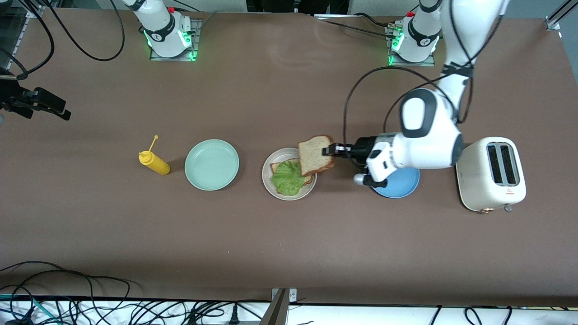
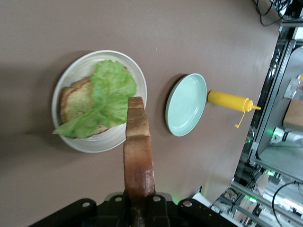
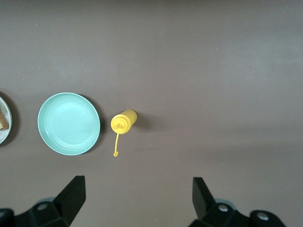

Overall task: Make sandwich on beige plate with both arms
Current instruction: 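Carry the bread slice with the left gripper onto the lettuce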

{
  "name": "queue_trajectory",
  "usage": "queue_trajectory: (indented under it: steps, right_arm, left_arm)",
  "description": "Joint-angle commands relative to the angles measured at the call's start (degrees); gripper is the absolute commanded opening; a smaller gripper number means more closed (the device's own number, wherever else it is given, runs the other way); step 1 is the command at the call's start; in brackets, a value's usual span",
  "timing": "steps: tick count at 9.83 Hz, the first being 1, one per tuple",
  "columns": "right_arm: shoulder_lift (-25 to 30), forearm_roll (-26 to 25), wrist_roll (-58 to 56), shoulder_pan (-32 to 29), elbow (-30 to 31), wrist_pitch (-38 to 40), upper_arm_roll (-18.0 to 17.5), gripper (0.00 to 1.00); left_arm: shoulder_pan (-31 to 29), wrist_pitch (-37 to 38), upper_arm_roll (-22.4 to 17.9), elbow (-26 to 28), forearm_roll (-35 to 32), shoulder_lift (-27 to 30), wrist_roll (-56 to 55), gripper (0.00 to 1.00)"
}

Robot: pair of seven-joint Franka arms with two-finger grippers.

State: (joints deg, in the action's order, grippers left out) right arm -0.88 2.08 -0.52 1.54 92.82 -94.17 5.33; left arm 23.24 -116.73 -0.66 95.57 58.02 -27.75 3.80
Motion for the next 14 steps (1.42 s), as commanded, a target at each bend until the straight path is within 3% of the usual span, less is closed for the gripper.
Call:
queue_trajectory:
  steps: [1, 4, 10, 11, 12, 14]
  right_arm:
    - [0.2, 0.9, 0.6, -0.3, -0.6, 0.3, 0.1, 1.00]
    - [0.3, 0.4, 0.0, -0.2, -0.6, 0.3, -0.1, 1.00]
    - [0.3, 0.4, 0.0, -0.2, -0.6, 0.3, 0.0, 1.00]
    - [0.3, 0.6, 0.0, -0.2, -0.6, 0.3, 0.1, 1.00]
    - [0.3, 0.6, -0.1, -0.2, -0.6, 0.3, 0.1, 1.00]
    - [0.3, 0.4, -0.1, -0.3, -0.6, 0.2, 0.1, 1.00]
  left_arm:
    - [4.6, -7.0, -0.9, -0.3, 5.0, -1.6, -2.3, 0.00]
    - [9.0, -16.7, -0.9, -0.6, 7.2, -5.5, -2.3, 0.00]
    - [11.0, -20.9, -1.0, -0.7, 8.0, -9.1, -1.9, 0.00]
    - [11.0, -20.9, -1.0, -0.7, 7.6, -9.5, -1.4, 0.42]
    - [10.8, -20.9, -1.1, -0.8, 7.3, -10.0, -1.5, 0.99]
    - [10.6, -20.9, -1.4, -0.6, 7.0, -10.0, -1.6, 1.00]
